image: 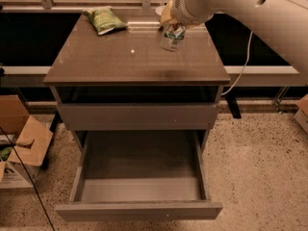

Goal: Pick 7up can from middle drawer and place on counter

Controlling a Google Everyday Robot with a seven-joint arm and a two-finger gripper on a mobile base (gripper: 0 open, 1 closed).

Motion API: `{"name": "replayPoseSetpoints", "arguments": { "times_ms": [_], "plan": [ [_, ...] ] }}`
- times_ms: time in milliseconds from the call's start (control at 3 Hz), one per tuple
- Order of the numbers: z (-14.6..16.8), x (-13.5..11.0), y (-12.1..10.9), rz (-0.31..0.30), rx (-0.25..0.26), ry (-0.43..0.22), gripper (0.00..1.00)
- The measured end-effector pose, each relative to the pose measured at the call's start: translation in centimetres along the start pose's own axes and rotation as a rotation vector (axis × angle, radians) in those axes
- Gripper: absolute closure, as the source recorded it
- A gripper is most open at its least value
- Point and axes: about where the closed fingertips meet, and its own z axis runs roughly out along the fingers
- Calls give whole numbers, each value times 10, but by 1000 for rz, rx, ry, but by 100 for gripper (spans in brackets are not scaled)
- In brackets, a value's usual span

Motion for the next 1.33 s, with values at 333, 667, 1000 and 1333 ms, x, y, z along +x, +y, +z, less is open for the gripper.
{"name": "replayPoseSetpoints", "arguments": {
  "times_ms": [333,667,1000,1333],
  "plan": [
    [11,-2,3,-43,6,-54,100],
    [25,1,8,-81,9,-105,100],
    [43,5,12,-108,9,-127,100],
    [62,9,11,-104,6,-118,85]
  ]
}}
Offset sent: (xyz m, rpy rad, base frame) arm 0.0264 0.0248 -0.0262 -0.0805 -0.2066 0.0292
